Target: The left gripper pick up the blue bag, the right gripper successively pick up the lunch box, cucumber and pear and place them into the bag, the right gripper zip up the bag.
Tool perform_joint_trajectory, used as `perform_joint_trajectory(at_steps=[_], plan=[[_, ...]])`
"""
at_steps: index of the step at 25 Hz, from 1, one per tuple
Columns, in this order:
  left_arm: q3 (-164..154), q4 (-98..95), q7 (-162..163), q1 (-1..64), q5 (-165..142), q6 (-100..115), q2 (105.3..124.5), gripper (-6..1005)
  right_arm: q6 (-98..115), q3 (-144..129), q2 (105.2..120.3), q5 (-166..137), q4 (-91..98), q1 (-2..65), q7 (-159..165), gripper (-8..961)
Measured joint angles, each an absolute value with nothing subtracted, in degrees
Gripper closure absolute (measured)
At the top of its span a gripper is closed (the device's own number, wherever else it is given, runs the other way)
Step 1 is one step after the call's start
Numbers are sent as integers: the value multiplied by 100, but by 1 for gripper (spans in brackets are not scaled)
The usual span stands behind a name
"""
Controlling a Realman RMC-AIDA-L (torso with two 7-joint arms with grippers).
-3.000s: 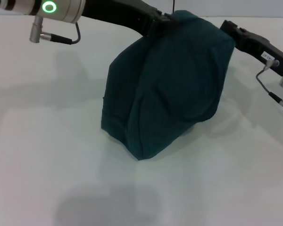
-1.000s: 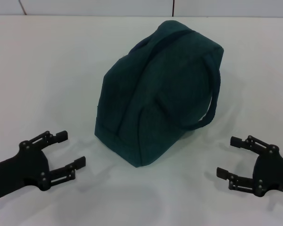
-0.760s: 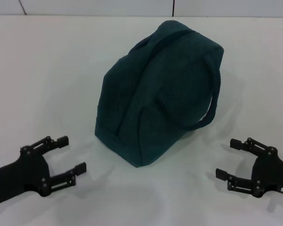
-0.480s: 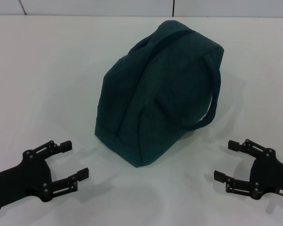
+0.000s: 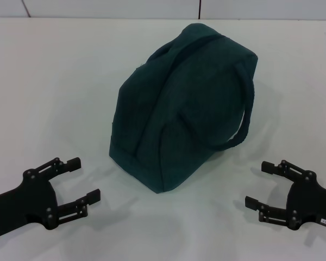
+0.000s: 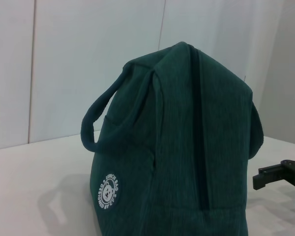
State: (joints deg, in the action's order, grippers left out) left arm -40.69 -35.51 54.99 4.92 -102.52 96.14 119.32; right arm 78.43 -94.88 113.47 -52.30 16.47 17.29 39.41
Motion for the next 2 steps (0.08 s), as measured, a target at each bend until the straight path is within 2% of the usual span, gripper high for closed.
perform_joint_trajectory(at_steps=[2], plan=[[-4069,-3549,5498,492,-10247,9615,11931,167,7849,-9485,11348,-5217,1646,1729,3940,83]])
